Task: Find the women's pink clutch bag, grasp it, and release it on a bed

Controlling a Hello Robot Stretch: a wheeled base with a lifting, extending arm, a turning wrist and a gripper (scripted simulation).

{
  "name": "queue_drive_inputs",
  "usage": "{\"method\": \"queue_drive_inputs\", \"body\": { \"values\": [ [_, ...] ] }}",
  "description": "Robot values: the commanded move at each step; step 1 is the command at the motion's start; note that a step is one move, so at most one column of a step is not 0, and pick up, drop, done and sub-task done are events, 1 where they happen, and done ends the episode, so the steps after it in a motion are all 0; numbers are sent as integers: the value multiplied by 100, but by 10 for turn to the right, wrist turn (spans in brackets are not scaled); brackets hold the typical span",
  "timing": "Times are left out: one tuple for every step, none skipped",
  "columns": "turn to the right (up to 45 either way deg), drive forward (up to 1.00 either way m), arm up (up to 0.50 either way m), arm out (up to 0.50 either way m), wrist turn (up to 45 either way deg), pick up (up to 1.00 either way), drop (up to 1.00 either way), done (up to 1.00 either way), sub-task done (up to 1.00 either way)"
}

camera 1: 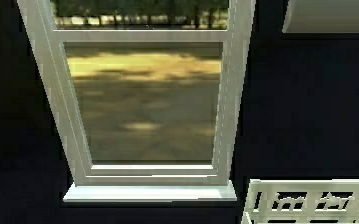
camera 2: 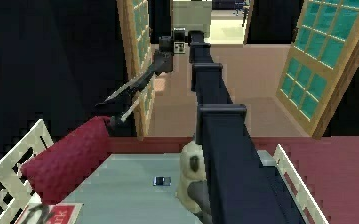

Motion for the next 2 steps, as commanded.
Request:
{"method": "queue_drive_inputs", "body": {
  "values": [
    [0, 0, 0, 0, 450, 0, 0, 0, 0],
    [0, 0, 0, 0, 450, 0, 0, 0, 0]
  ]
}}
